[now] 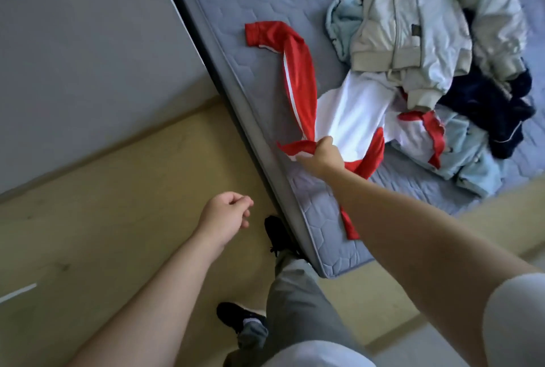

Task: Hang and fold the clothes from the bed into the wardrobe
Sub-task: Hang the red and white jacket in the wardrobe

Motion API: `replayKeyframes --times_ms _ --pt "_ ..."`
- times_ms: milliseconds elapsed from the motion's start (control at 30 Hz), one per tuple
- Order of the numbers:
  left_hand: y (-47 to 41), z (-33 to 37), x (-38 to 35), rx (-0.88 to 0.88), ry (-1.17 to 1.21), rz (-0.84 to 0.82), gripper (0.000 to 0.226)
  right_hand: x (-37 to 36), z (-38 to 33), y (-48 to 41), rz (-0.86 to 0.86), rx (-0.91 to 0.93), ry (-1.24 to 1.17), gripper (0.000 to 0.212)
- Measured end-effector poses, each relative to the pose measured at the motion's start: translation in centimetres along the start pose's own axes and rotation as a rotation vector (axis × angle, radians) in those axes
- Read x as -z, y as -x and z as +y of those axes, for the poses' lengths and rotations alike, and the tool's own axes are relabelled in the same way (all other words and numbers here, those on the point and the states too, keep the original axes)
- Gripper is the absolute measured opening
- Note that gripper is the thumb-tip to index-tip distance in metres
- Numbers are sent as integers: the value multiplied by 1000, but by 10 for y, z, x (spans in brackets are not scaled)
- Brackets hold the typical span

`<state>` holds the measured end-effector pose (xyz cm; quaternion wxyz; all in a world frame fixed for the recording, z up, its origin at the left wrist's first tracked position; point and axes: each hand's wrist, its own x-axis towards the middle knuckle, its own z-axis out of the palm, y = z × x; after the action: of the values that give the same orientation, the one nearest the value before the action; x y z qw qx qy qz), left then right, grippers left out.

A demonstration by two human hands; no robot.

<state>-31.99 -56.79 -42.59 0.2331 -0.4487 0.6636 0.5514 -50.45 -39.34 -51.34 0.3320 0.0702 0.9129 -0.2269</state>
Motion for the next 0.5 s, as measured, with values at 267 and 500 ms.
replayKeyframes --times_ms 267,500 --pt "105 16 29 -199 -53 -92 19 99 -84 172 276 289 229 26" --pt "185 47 73 -461 51 -2 27 164 -148 332 417 716 201 16"
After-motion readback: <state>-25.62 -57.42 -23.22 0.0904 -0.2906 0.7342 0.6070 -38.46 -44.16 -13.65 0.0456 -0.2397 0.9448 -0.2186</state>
